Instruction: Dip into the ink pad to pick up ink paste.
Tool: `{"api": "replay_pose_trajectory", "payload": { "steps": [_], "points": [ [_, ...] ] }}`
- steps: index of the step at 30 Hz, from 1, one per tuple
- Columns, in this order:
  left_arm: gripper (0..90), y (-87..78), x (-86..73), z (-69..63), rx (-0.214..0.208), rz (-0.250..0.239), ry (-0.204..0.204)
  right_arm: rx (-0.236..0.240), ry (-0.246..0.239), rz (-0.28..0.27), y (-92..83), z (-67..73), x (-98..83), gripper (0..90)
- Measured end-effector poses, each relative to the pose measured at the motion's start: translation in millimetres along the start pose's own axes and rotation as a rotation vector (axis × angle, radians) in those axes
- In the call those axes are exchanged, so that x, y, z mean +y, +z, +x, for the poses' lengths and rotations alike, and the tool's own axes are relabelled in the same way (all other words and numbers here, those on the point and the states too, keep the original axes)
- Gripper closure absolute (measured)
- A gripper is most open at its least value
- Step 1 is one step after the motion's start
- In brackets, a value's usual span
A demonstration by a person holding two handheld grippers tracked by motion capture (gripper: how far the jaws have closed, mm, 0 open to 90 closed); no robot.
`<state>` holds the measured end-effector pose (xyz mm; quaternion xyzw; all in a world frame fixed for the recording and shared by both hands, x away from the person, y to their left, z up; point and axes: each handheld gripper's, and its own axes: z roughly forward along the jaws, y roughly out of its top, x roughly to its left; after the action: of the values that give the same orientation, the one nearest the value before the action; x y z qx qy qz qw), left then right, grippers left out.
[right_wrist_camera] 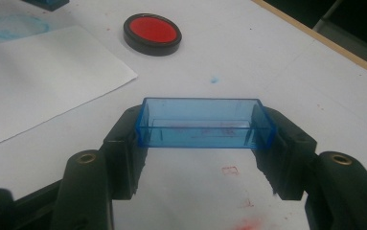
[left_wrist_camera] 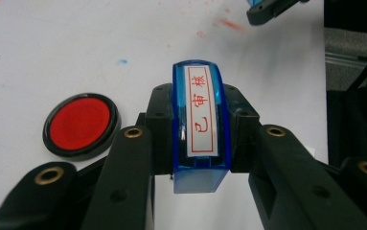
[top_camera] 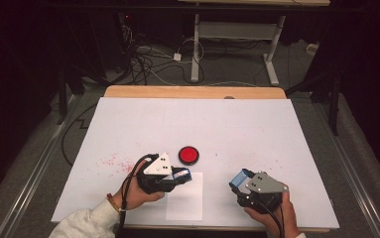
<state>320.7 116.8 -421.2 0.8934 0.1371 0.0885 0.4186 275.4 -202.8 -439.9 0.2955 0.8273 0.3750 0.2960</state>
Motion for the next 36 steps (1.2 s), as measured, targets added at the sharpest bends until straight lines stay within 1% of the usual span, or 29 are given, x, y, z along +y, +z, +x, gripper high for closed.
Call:
{"api": "replay_pose_trajectory", "payload": {
  "steps": [4, 7, 9, 10, 12, 13, 14, 16, 18, 20, 23, 24, 28, 36],
  "points": [
    [68.0, 3.9, -6.1, -0.8, -0.035, 0.003, 0.008, 0.0, 0.001, 0.001, 0.2, 0.0, -0.2, 40.6],
    [68.0, 8.3, -9.9, -3.3, -0.055, 0.014, 0.033, 0.003, 0.0, 0.003, 0.5, 0.2, -0.3, 40.6],
    [68.0, 11.1, -12.7, -4.2, -0.056, 0.02, 0.057, 0.005, 0.0, 0.003, 0.9, 0.6, -0.3, 40.6],
    [68.0, 13.0, -14.4, -3.5, -0.066, 0.026, 0.063, 0.006, -0.002, 0.005, 1.1, 0.8, -0.4, 40.6],
    [68.0, 17.5, -17.9, -1.7, -0.089, 0.033, 0.058, 0.004, -0.007, 0.008, 1.4, 1.2, -0.5, 40.7],
    [68.0, 19.6, -19.1, -1.0, -0.096, 0.041, 0.062, 0.003, -0.009, 0.009, 1.5, 1.2, -0.6, 40.6],
    [68.0, 21.5, -20.1, -0.3, -0.111, 0.041, 0.063, 0.004, -0.007, 0.009, 1.5, 1.2, -0.7, 40.6],
    [68.0, 24.7, -20.6, 0.2, -0.125, 0.049, 0.08, 0.005, -0.008, 0.009, 1.5, 1.0, -0.7, 40.6],
    [68.0, 27.9, -20.7, 1.1, -0.141, 0.055, 0.082, 0.007, -0.008, 0.01, 1.9, 0.9, -0.9, 40.6],
    [68.0, 30.7, -21.2, 1.7, -0.155, 0.064, 0.094, 0.008, -0.008, 0.01, 2.3, 1.3, -1.1, 40.6],
    [68.0, 34.7, -22.3, 2.9, -0.18, 0.069, 0.096, 0.009, -0.012, 0.012, 2.3, 1.4, -1.1, 40.6],
    [68.0, 36.6, -22.6, 3.0, -0.177, 0.084, 0.101, 0.008, -0.014, 0.011, 2.3, 1.4, -1.1, 40.7],
    [68.1, 38.0, -25.0, 5.8, -0.194, 0.081, 0.088, 0.008, -0.016, 0.012, 2.3, 1.4, -1.1, 40.6],
    [68.1, 38.6, -25.0, 4.9, -0.187, 0.089, 0.087, 0.01, -0.017, 0.016, 2.8, 2.5, -1.5, 40.6]
  ]
}}
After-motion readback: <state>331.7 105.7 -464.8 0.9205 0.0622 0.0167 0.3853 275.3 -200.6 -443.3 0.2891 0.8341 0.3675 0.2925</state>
